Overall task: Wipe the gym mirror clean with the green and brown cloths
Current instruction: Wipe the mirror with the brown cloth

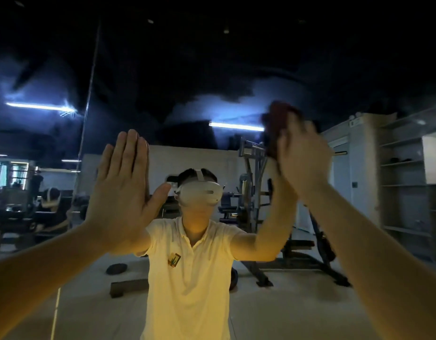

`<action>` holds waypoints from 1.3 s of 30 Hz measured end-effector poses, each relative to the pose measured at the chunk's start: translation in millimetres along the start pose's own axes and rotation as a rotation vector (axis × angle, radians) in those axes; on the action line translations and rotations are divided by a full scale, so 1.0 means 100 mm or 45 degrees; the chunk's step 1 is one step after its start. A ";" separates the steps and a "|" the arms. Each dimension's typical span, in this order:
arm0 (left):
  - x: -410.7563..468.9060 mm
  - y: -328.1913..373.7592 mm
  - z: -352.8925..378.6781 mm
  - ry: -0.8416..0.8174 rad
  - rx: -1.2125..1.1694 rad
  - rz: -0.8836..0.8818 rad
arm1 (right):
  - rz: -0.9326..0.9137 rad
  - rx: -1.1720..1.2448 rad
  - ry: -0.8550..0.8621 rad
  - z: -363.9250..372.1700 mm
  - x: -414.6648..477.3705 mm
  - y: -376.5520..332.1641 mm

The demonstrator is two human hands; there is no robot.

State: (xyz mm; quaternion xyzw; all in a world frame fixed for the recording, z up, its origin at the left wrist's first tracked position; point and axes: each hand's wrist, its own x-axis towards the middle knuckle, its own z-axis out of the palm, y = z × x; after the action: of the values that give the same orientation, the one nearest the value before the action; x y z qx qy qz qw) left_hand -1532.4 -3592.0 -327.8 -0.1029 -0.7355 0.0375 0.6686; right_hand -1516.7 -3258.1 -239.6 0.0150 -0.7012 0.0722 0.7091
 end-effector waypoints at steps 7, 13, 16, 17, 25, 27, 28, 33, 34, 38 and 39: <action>0.00 0.02 0.00 -0.008 -0.003 0.002 | 0.391 0.042 0.137 0.19 -0.02 -0.70; 0.01 -0.10 -0.02 -0.039 0.008 0.074 | -0.485 0.186 -0.161 0.12 -0.42 -1.57; 0.02 -0.15 -0.05 -0.079 0.054 0.109 | -0.515 0.007 -0.196 0.00 -0.13 -0.87; 0.03 -0.15 -0.07 -0.095 0.065 0.111 | -0.383 -0.042 -0.179 -0.05 0.01 -0.55; 0.45 0.46 -0.32 -0.044 -0.022 0.149 | 0.305 0.131 -0.101 -0.10 0.13 -0.29; 0.62 0.79 -0.28 0.003 -0.066 0.173 | -0.098 0.229 -0.179 -0.02 -0.10 -0.75; 0.68 0.91 -0.26 0.017 -0.082 0.170 | -0.307 0.236 -0.246 0.02 -0.18 -0.84; 0.71 1.04 -0.06 0.011 -0.073 0.205 | -0.356 0.022 -0.210 -0.09 0.27 0.16; 0.70 1.03 -0.01 0.018 -0.057 0.216 | -0.228 -0.041 -0.157 -0.13 0.33 0.50; 0.66 1.02 0.14 0.019 0.036 0.234 | 0.292 -0.095 -0.037 -0.22 0.15 1.43; 0.65 1.02 0.15 0.026 0.047 0.227 | 0.411 -0.073 -0.015 -0.18 0.13 1.43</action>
State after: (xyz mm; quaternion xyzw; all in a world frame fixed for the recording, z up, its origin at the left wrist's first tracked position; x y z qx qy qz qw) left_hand -1542.3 -3477.8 -285.3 -0.1558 -0.7159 0.1094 0.6718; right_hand -1516.2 -3113.5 -238.3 -0.1177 -0.7004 0.1651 0.6843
